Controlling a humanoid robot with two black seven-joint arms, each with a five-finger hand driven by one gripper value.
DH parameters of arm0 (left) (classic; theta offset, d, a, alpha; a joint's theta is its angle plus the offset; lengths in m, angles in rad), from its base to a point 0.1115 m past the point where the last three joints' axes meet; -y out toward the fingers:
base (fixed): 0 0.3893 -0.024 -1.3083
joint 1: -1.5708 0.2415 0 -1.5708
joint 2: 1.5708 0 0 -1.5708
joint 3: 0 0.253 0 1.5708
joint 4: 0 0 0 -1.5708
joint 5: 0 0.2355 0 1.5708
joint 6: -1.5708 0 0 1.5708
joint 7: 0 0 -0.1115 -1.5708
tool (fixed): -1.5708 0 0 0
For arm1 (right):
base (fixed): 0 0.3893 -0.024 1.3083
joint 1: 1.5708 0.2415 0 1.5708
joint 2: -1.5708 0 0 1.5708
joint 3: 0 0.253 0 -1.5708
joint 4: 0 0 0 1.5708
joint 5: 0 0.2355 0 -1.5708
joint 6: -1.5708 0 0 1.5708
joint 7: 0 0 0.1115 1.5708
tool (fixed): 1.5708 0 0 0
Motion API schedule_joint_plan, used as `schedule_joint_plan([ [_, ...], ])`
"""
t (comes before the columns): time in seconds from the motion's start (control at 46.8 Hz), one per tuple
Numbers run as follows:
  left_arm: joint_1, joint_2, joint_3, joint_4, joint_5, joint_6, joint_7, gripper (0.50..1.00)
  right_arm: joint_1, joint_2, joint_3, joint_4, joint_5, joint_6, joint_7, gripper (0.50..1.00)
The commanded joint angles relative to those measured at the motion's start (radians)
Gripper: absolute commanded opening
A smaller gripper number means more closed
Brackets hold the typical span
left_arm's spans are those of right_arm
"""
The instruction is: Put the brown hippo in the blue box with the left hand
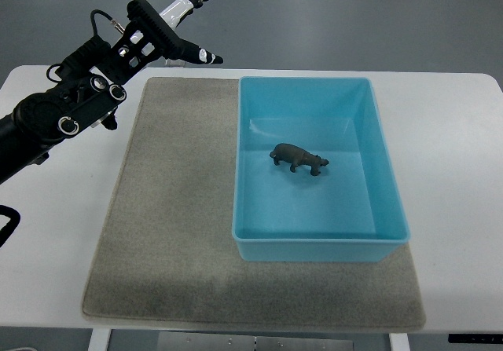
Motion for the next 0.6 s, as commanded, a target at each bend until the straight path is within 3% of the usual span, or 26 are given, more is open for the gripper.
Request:
schedule_joint_plan([
  [0.0, 0.006, -0.002, 0.0, 0.028, -0.066, 0.0, 0.001, 0.994, 0.0, 0.0, 0.0, 0.0, 0.0, 0.0, 0.0, 0.936],
  [0.385, 0.009, -0.005, 0.0, 0.067, -0.492, -0.012, 0.031, 0.994, 0.0, 0.0, 0.0, 0.0, 0.0, 0.0, 0.0, 0.936],
  [0.577, 0.009, -0.012, -0.008, 0.104, -0.738, -0.009, 0.087, 0.994, 0.0, 0.0, 0.0, 0.0, 0.0, 0.0, 0.0, 0.936],
])
